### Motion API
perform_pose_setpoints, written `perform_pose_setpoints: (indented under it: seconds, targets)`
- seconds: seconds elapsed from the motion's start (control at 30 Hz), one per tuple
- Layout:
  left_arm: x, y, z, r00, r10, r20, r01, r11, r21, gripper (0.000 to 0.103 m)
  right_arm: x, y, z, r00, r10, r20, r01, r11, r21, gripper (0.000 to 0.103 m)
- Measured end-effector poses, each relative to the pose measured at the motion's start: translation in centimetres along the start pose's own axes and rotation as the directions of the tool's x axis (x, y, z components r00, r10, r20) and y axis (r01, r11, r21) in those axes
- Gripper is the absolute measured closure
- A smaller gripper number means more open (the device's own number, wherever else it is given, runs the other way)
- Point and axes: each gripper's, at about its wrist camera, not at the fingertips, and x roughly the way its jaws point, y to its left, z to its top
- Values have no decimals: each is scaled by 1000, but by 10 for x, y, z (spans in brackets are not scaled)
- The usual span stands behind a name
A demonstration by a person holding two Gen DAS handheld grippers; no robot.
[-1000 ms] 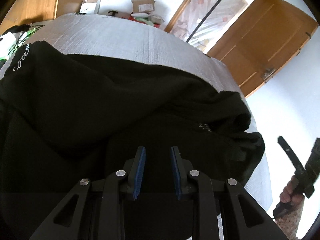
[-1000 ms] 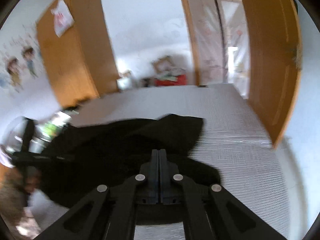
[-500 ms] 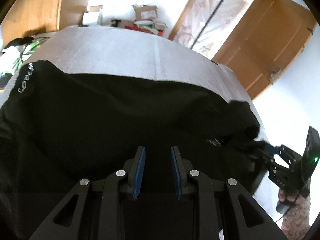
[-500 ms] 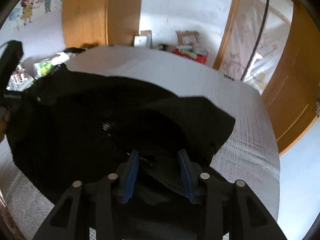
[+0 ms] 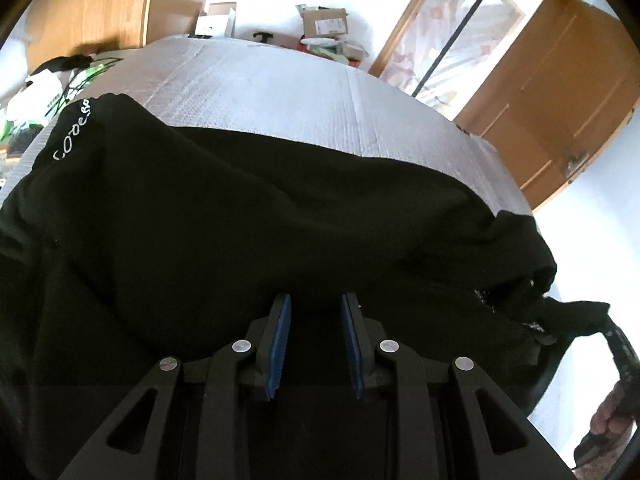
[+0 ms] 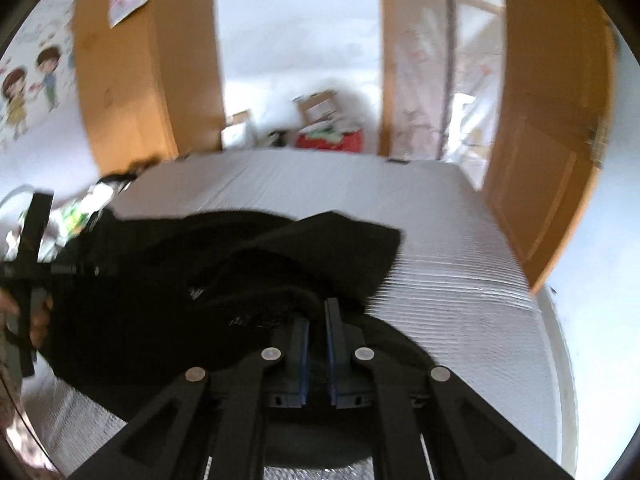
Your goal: Fold clothes
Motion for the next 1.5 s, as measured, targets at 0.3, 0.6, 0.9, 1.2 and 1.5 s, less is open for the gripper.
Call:
perform_pose_setpoints:
  seconds: [0.3,0.6,0.9,1.2,1.5]
  targets:
    - [-1,5,-3,1000,-13,7,13,1000,3,76,-42,-44,2,984,-161,78,145,974,175,96]
    - [-6,7,-7,1000,-18,9,18,1000,4,76,-49,-102,-8,954,-294,63,251,894,372,96]
    - [-4,4,-6,1000,-13,1,13,1000,10,76,-55,-108,-5,915,-401,49,358,861,362,97]
    - [0,2,-4,1000,-9,0,9,1000,17,76,-53,-121,-11,858,-513,-12,481,797,366,97]
    - [3,0,-4,1000,2,5,-3,1000,23,76,-19,-136,-14,832,-543,-111,547,772,324,96]
